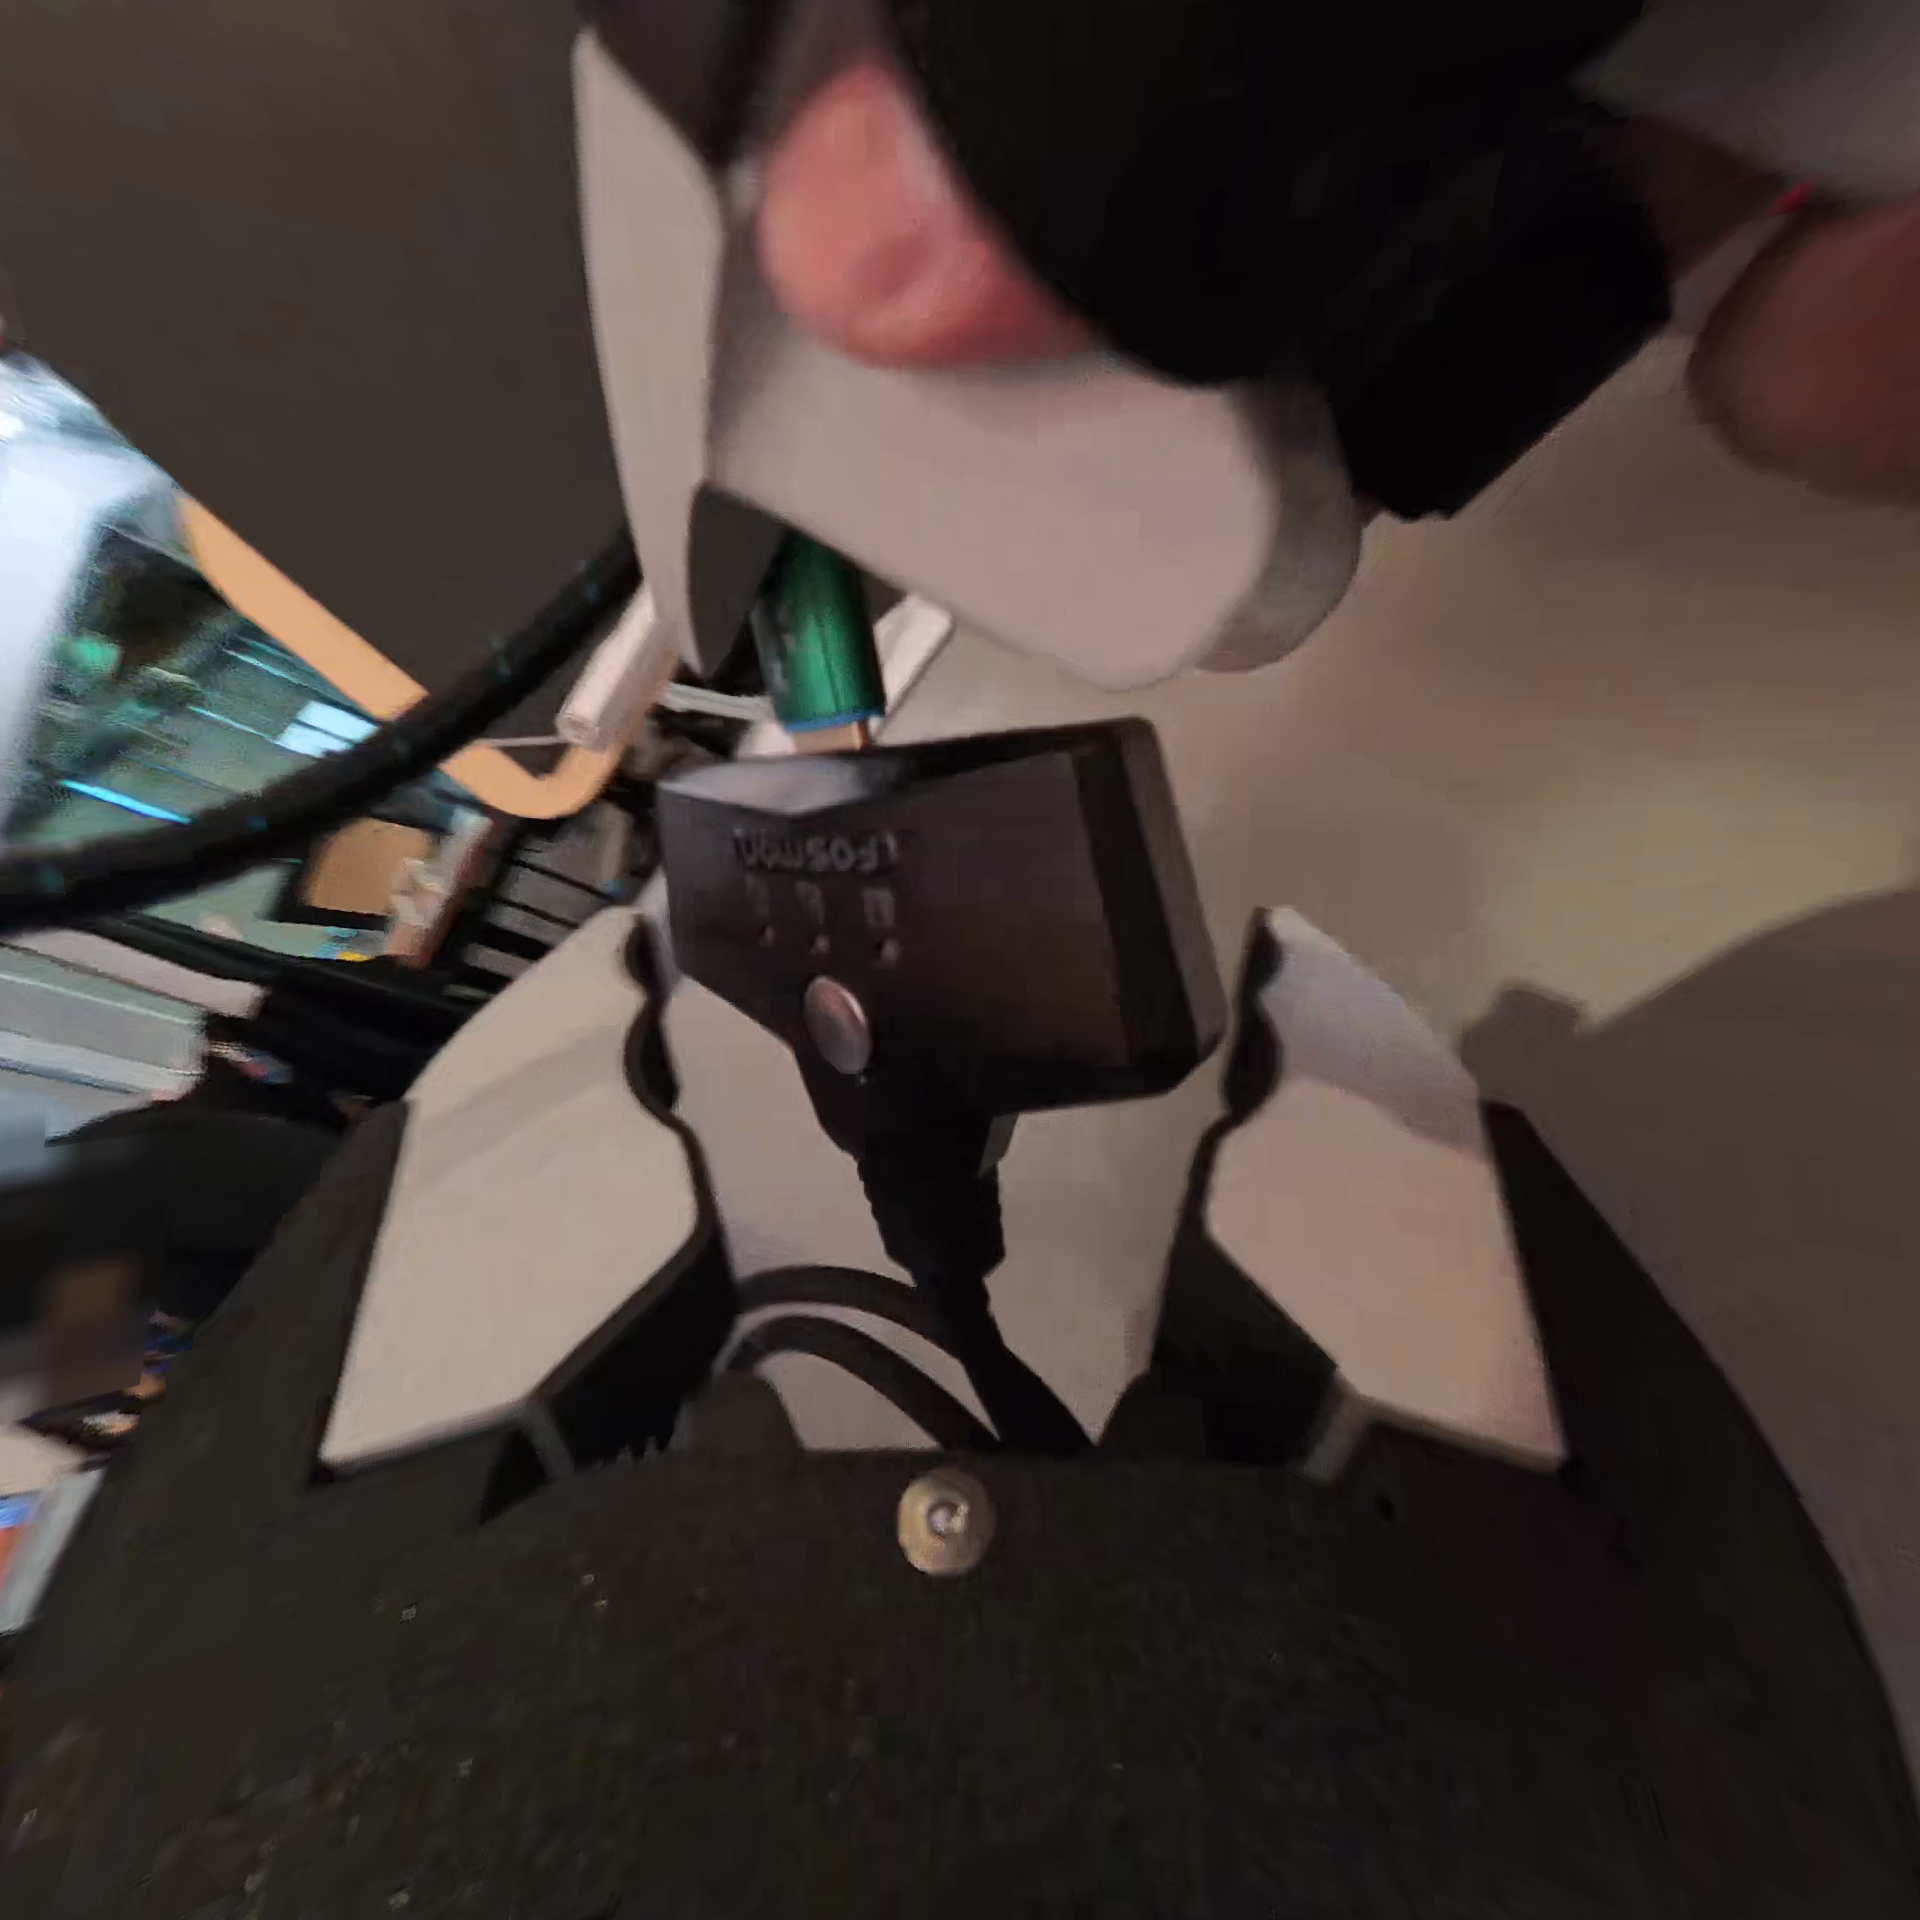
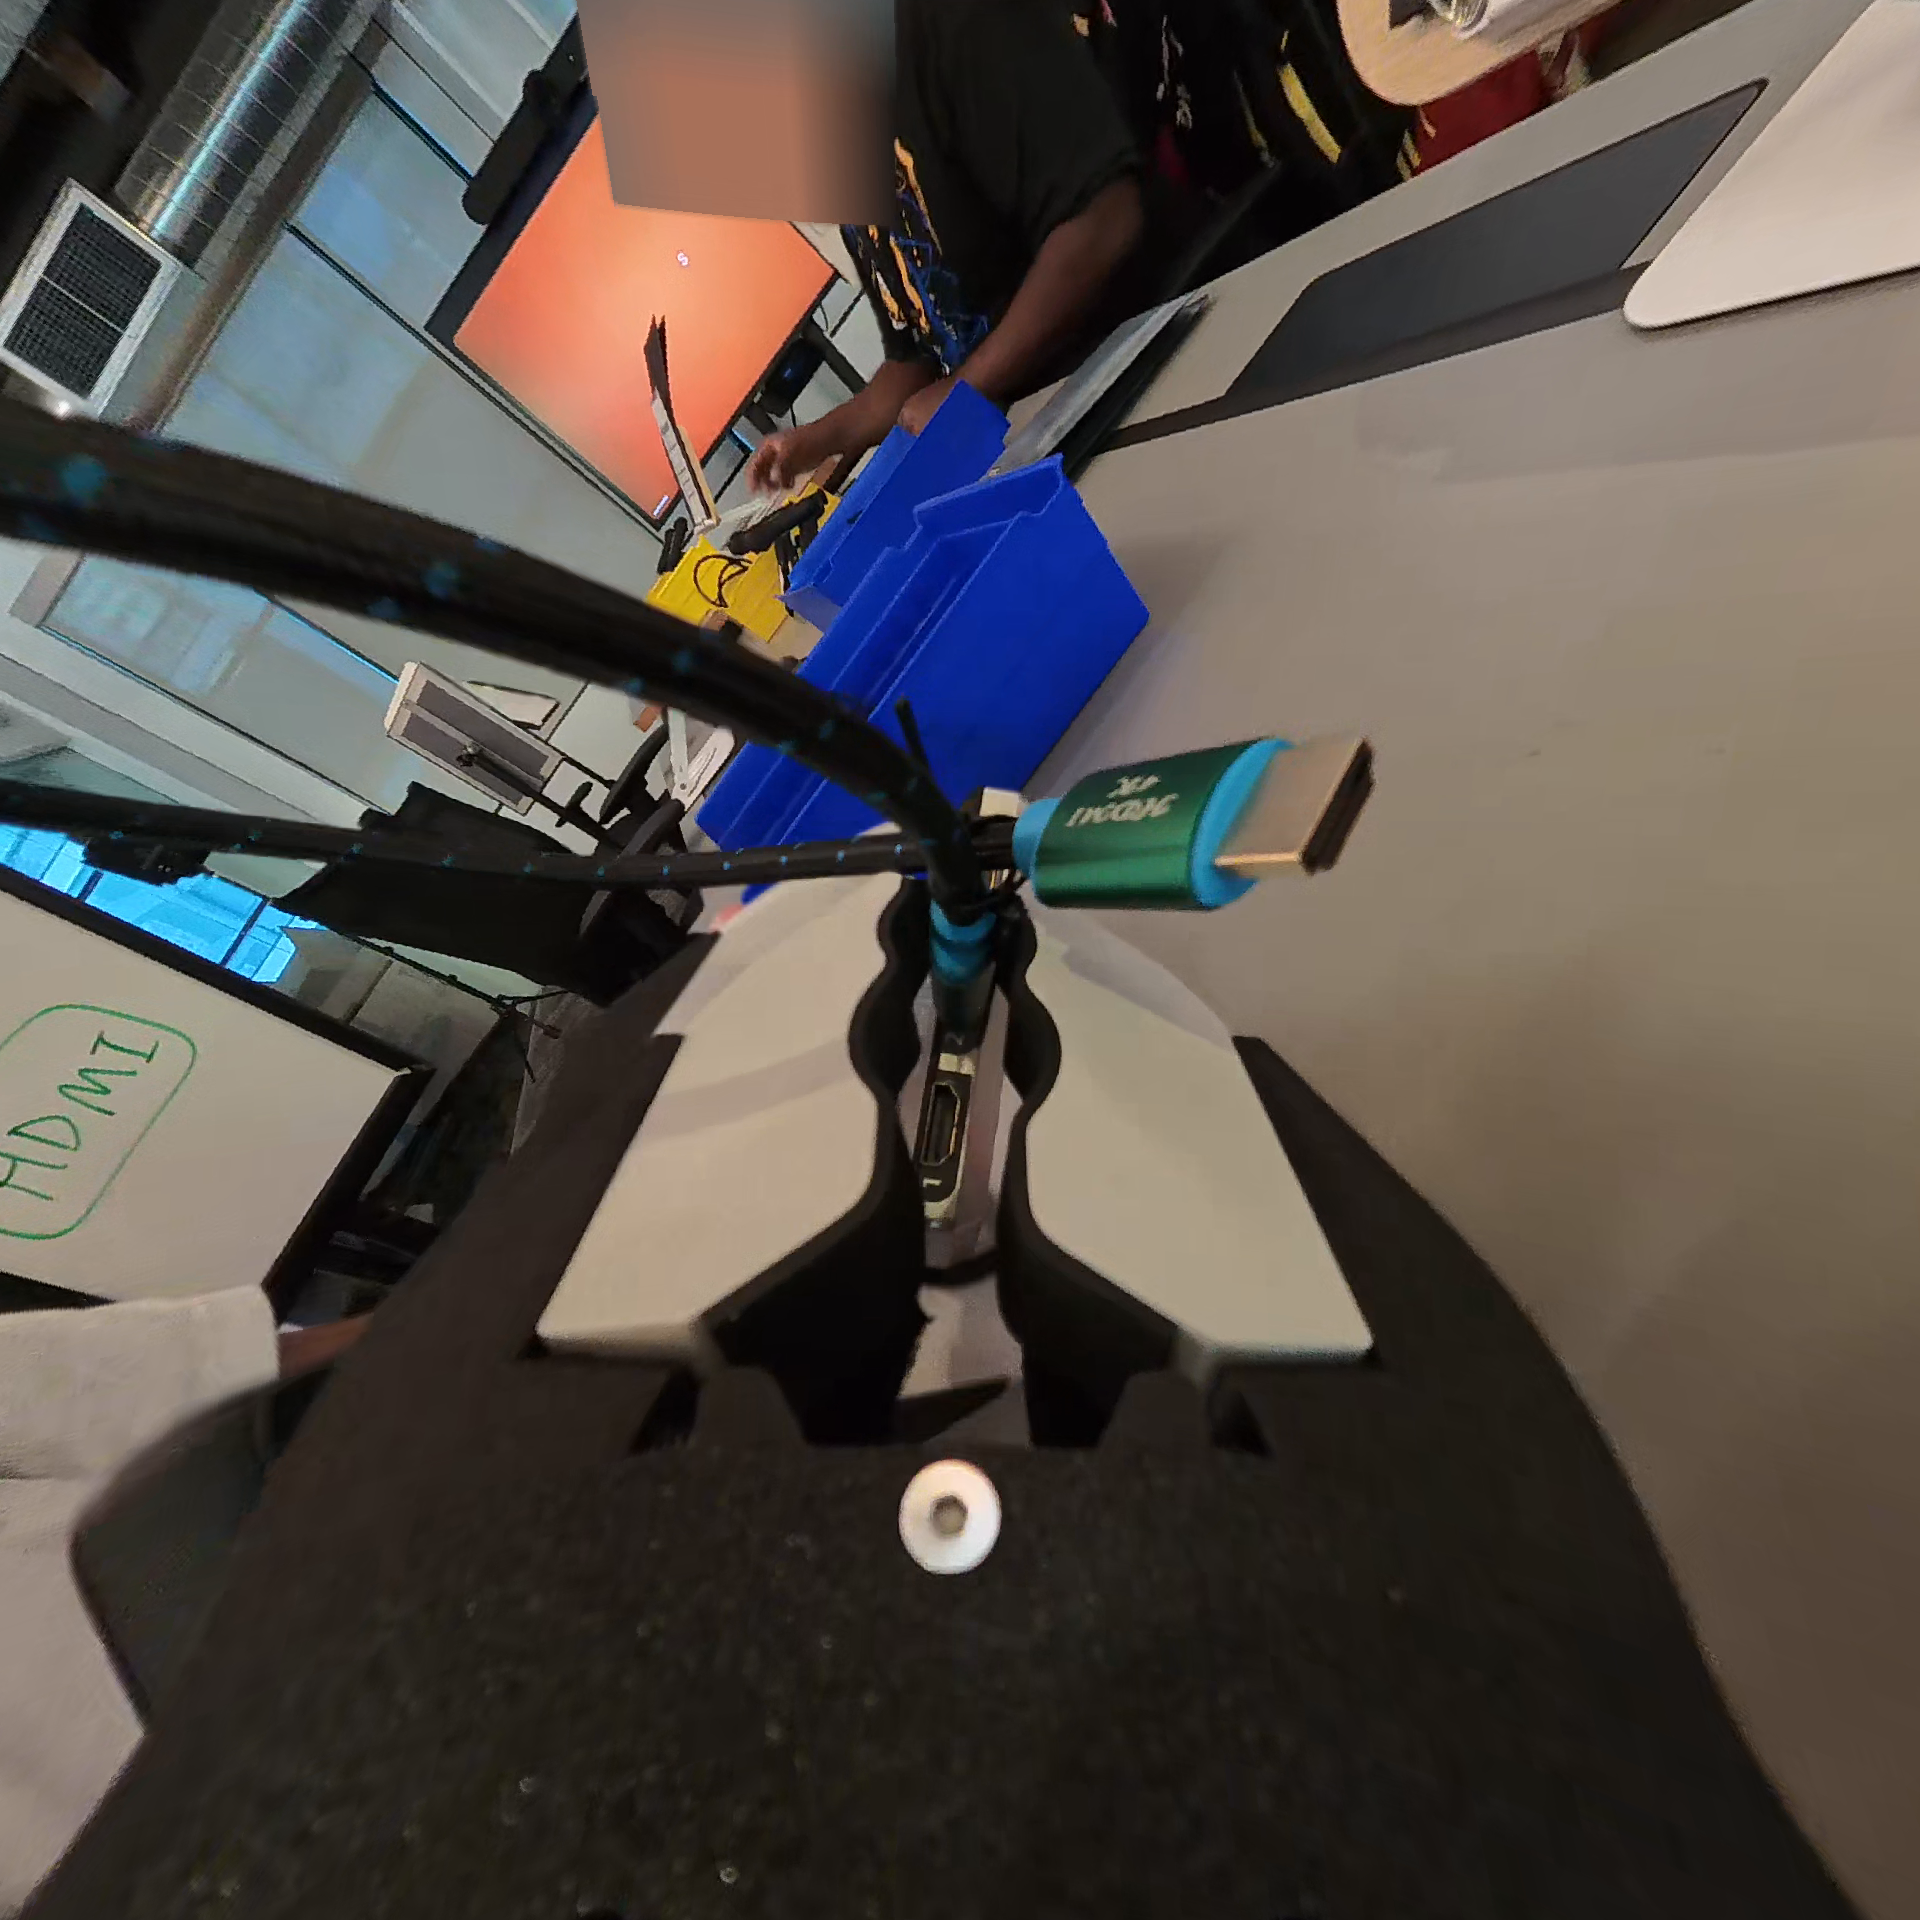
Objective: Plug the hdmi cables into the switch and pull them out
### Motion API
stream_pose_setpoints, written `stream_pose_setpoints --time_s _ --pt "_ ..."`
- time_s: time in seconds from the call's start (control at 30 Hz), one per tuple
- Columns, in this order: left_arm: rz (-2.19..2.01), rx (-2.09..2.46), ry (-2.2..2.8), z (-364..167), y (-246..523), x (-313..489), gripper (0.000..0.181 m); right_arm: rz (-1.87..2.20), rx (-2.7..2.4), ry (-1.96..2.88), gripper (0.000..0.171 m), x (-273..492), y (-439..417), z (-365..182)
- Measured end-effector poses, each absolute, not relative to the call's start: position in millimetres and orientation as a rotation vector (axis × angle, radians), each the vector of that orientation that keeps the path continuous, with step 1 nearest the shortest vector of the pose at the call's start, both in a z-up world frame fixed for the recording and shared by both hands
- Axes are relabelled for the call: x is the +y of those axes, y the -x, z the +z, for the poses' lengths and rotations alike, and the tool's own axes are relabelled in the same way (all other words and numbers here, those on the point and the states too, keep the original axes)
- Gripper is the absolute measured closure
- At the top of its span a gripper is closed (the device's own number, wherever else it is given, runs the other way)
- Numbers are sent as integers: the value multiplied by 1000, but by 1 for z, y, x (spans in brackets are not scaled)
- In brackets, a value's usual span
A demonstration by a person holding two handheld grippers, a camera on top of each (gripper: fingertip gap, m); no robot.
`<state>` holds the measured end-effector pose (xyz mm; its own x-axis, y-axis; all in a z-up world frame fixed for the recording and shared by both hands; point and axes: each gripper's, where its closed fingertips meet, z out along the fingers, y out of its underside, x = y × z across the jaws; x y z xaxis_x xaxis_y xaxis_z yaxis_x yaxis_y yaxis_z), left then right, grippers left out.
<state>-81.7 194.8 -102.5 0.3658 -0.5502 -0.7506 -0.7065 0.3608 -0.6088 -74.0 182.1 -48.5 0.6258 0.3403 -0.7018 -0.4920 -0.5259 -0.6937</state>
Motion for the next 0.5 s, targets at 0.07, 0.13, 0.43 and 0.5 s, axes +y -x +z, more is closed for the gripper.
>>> stream_pose_setpoints --time_s 0.07,0.13,0.43,0.5 --pt "260 1267 1179 -96 80 192 110 1058 148 1844 159 182 72 -50" --pt "369 1255 1059 -90 81 189 136 1081 168 1847 158 180 67 -52" --pt "17 1336 952 -72 100 178 159 1324 -59 1700 148 147 88 -36" --pt "-34 1354 955 -73 106 179 159 1278 -155 1724 144 141 89 -38"
